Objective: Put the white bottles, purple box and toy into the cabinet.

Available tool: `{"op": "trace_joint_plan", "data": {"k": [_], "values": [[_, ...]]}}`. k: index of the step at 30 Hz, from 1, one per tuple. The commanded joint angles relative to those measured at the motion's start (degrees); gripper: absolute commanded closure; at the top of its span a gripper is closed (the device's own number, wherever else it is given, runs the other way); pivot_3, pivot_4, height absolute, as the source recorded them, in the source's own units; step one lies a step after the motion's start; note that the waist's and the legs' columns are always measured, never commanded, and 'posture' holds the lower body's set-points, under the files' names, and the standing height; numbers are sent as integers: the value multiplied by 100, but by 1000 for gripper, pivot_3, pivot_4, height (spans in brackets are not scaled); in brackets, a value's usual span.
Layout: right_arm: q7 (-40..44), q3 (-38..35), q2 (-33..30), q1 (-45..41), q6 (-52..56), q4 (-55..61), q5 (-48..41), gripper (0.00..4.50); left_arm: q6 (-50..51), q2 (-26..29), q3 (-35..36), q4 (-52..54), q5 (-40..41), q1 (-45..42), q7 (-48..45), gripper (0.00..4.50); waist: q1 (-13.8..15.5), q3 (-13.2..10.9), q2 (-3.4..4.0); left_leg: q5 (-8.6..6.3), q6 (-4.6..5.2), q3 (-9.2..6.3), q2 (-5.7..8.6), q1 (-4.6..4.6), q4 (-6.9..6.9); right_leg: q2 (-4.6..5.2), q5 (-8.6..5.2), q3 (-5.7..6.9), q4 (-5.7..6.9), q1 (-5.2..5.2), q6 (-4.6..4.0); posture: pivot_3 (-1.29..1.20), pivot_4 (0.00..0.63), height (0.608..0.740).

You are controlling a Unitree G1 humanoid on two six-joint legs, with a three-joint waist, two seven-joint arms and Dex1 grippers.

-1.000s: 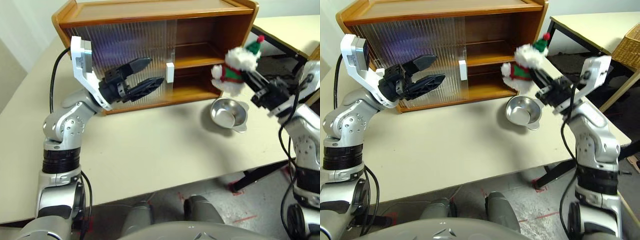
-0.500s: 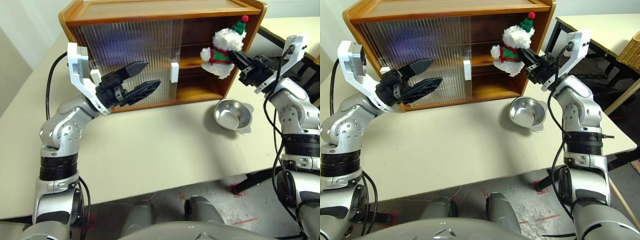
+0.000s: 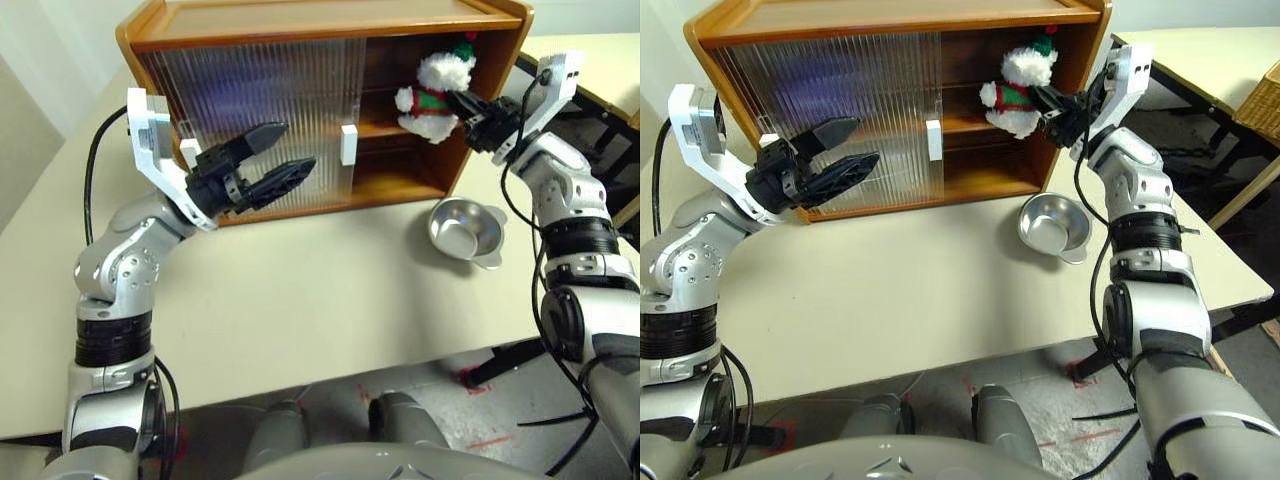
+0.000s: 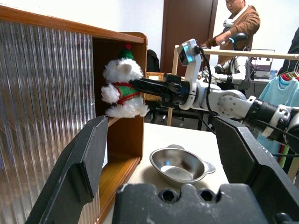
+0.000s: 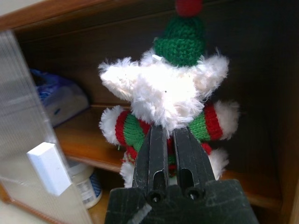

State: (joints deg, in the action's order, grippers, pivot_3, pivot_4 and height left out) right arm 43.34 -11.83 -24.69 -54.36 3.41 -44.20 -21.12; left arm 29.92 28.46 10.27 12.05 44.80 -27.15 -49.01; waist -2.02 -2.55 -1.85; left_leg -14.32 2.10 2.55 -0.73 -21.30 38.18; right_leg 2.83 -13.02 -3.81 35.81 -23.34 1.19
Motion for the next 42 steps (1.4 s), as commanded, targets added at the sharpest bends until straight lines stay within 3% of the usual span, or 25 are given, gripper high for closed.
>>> {"op": "trace_joint_plan", "data": {"k": [1, 11, 23, 24, 27, 34, 42], "values": [[40, 38, 36, -270, -287, -552, 208, 4488, 16, 50, 23, 142, -3, 65, 62, 0, -1, 0, 0, 0, 0, 0, 0, 0, 0, 1, 0, 0, 0, 0, -1, 100, 0, 740], [-147, 295, 186, -1283, -414, -1942, 862, 4488, 25, 49, 52, 253, 39, 159, 160, 0, -4, 1, 1, 1, 0, 1, -2, 7, 1, -3, 8, -1, 7, 0, -11, 108, 0, 740], [-678, 458, 253, -1826, -566, -2598, 1480, 4488, 49, 34, 63, 338, 86, 214, 253, 0, 1, 1, 1, 1, -1, 0, -1, 5, -2, -1, 8, 0, 6, 0, -11, 119, 0, 740], [-725, 455, 257, -1849, -625, -2602, 1498, 3834, 52, 40, 66, 332, 88, 208, 252, 0, 0, 1, 1, 1, -1, 0, -1, 5, -3, -1, 8, 0, 6, 0, -11, 118, 0, 740], [-735, 362, 264, -1921, -811, -2581, 1439, 2887, 47, 53, 66, 307, 87, 189, 246, 0, 3, 1, 1, 1, -1, -1, -1, 5, -2, -1, 8, 1, 6, -1, -11, 114, 0, 740], [-979, 166, 190, -2051, -1434, -2325, 1325, 131, 22, -4, -32, 264, 55, 128, 218, 0, -1, 0, 1, 0, -1, -1, 0, 0, -6, 0, 8, 2, 3, -4, -11, 96, 0, 740], [-736, -62, 167, -1453, -1214, -1280, 937, 30, 17, 7, -64, 183, 33, 62, 133, 0, -2, 0, 2, 0, -2, -5, -2, -1, -10, 0, 8, 6, 2, -5, -11, 81, 0, 740]]}}
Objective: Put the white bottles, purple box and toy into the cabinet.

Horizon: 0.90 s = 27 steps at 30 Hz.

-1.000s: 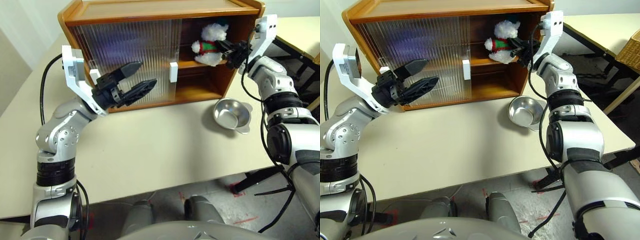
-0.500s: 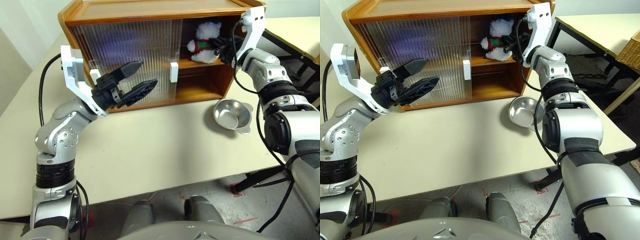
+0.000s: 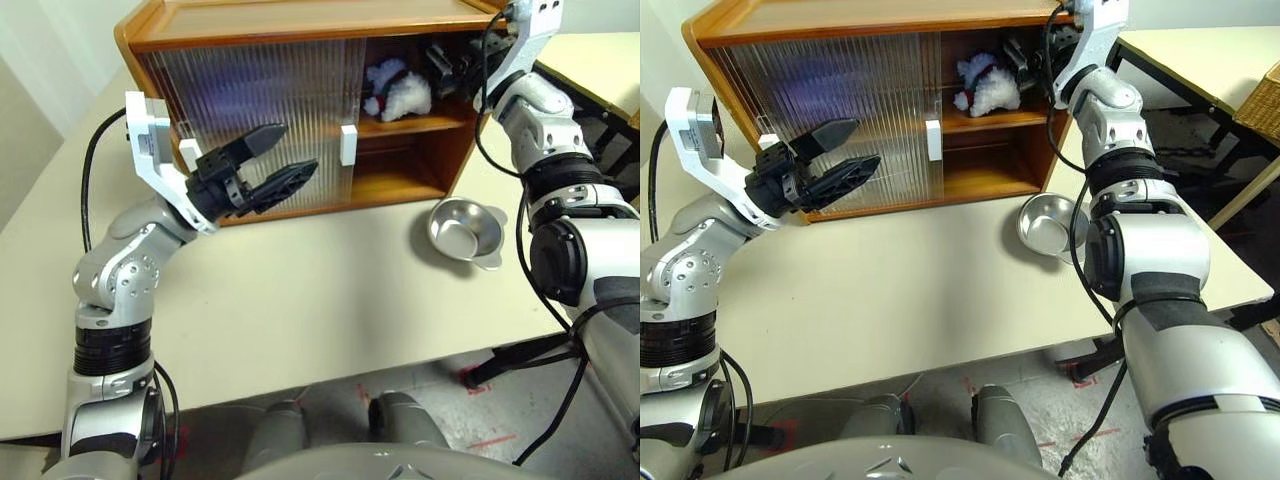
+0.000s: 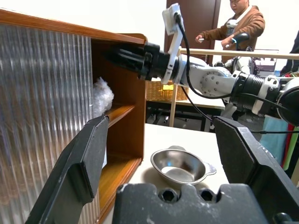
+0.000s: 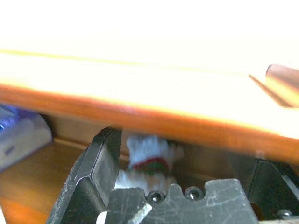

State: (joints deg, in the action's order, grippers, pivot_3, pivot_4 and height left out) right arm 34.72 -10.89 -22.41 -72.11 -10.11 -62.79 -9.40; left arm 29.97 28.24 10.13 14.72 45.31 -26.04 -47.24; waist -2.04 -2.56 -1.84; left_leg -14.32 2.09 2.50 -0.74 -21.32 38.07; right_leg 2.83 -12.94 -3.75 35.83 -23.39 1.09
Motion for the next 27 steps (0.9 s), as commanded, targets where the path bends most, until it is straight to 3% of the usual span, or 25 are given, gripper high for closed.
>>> {"op": "trace_joint_plan", "data": {"k": [1, 8, 13, 22, 27], "values": [[187, -166, -51, 542, 304, 928, -333, 30, 18, 38, -46, -93, -17, -56, -56, 0, 5, 0, 1, 0, 0, -1, 0, -2, 0, 1, 0, 2, -1, 0, 0, 77, 0, 740], [506, -129, -99, 2855, 2408, 4603, -1398, 30, 80, 104, -33, -119, 6, -74, -128, 0, 16, 1, 1, -1, -1, -17, 1, -12, 0, 9, 0, 15, -1, -2, 3, 52, 0, 740], [482, -579, -394, 4564, 3781, 6617, -2494, 30, 121, 119, -78, -190, 21, -121, -211, 0, 14, 2, 2, -1, -2, -15, 1, -10, 2, 9, -5, 15, 2, -2, 10, 28, 0, 740], [-443, -1970, -385, 6231, 6198, 7529, -5313, 30, 128, 96, -141, -322, -2, -187, -331, 0, -13, 4, -2, 0, 0, 2, -1, 6, 9, 5, -26, 7, -3, 13, 29, 1, 0, 740], [-1012, -2481, -209, 6687, 6537, 7242, -6355, 30, 152, 101, -144, -329, 6, -206, -344, 0, -17, 4, -2, 0, 0, 1, -4, 7, 9, -2, -26, 6, -2, 13, 27, 0, 0, 740]]}}
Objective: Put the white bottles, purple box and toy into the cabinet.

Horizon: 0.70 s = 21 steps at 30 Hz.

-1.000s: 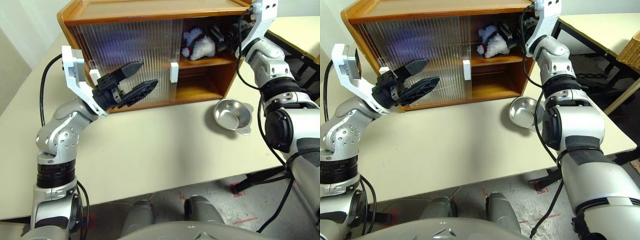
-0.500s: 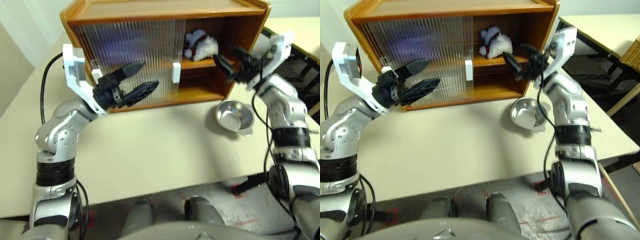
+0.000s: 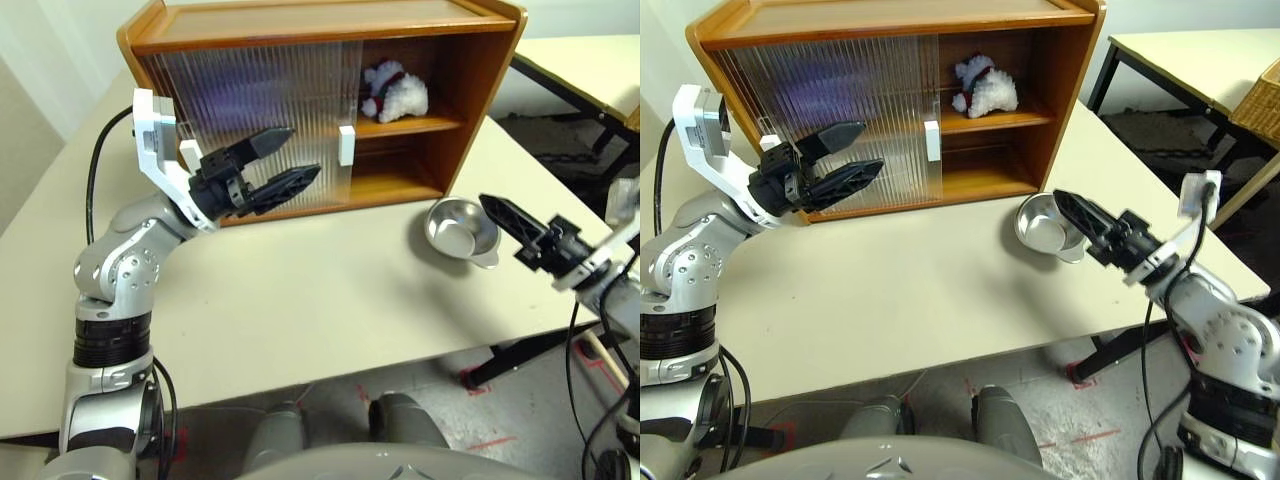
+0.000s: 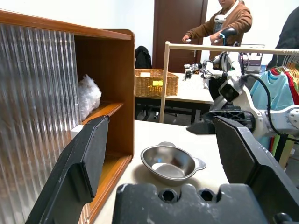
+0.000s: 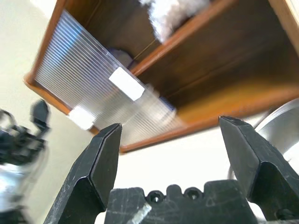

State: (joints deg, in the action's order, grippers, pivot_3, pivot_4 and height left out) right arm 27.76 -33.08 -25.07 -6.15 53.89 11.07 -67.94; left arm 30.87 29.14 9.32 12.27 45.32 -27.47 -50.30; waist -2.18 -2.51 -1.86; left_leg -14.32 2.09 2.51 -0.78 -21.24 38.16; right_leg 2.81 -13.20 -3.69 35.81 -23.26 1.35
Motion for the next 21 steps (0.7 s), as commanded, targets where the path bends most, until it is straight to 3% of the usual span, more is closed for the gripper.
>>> {"op": "trace_joint_plan", "data": {"k": [1, 6, 12, 21], "values": [[-445, -344, 81, 126, 138, -217, -646, 30, 70, 12, -62, -81, 6, -65, -39, 0, -7, 0, 1, 0, 0, 0, 1, -1, 0, 0, 0, 0, 0, 0, 0, 0, 0, 740], [-1232, -742, 120, 344, 404, -981, -2022, 30, 113, 34, -43, -41, 9, -51, -24, 0, 3, 2, -4, 0, 1, 3, 1, -2, 0, -1, -2, -6, -5, 1, 3, 9, 0, 740], [-1915, -709, 170, 522, 346, -1496, -2597, 30, 131, 69, -2, -6, 17, -29, -13, 0, -2, 2, -2, 0, 1, 3, 2, -7, -2, 1, -7, -8, -14, 0, 6, 25, 0, 740], [-3210, -295, 748, 829, -79, -584, -3328, 30, 182, 131, 79, 96, 46, 52, 27, 0, 4, 1, 1, 0, 1, 6, -4, -10, -7, -1, -7, -13, -12, 0, 6, 42, 3, 740]]}}
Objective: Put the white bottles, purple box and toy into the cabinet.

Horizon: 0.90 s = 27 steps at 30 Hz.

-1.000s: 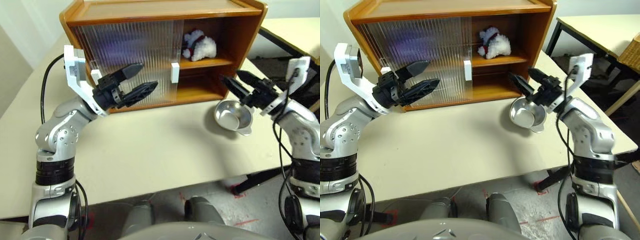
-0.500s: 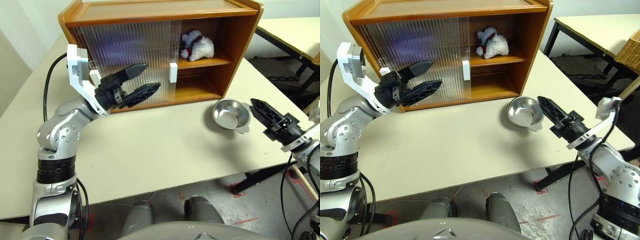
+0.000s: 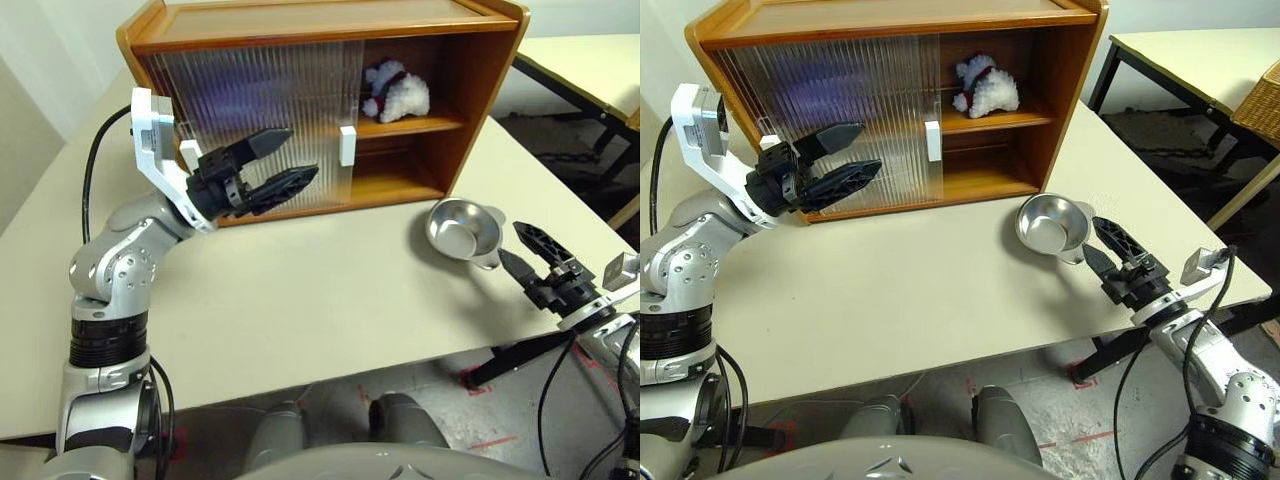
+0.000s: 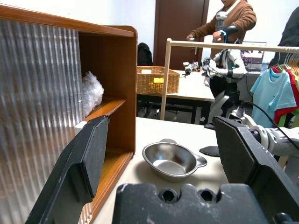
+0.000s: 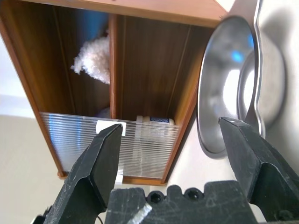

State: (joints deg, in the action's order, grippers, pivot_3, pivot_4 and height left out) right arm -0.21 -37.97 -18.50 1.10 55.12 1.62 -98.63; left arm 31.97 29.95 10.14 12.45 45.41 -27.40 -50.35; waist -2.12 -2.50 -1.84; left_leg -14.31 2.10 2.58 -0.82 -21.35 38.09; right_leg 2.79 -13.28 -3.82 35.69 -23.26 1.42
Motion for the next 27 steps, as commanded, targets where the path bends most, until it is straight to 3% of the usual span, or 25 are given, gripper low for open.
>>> {"op": "trace_joint_plan", "data": {"k": [1, 9, 15, 19, 27], "values": [[-557, 246, 154, 156, -293, 500, -320, 30, 80, 55, 6, 99, 42, 54, 41, 0, -1, 0, 0, 0, 0, 0, 0, 0, 0, 0, 0, 0, -1, 0, 0, 48, 5, 740], [-877, 461, 337, 829, -795, 1384, -633, 30, 121, 81, 30, 194, 85, 129, 101, 0, 13, 0, 0, -1, 0, 0, -1, -2, -7, 6, -4, 2, -14, -4, 3, 42, 4, 740], [-770, 189, -146, 758, -992, 942, -731, 30, 97, 28, -54, 136, 75, 59, 91, 0, 1, -1, 0, -1, -1, 14, 2, -3, -6, 12, -4, -9, -17, -1, 5, 27, 2, 740], [-573, 130, -421, 814, -923, 580, -761, 30, 85, 31, -75, 85, 69, 27, 58, 0, 5, -1, -1, -1, 0, 22, 2, -3, -7, 10, -48, -18, -15, 4, -72, 22, 0, 740], [-468, 361, -266, 899, -897, 345, -635, 30, 99, 69, -67, 33, 64, -43, 14, 0, -2, -1, -2, -1, 0, 39, 1, -3, -9, 5, -44, -40, -13, 4, -65, 31, 0, 740]]}}
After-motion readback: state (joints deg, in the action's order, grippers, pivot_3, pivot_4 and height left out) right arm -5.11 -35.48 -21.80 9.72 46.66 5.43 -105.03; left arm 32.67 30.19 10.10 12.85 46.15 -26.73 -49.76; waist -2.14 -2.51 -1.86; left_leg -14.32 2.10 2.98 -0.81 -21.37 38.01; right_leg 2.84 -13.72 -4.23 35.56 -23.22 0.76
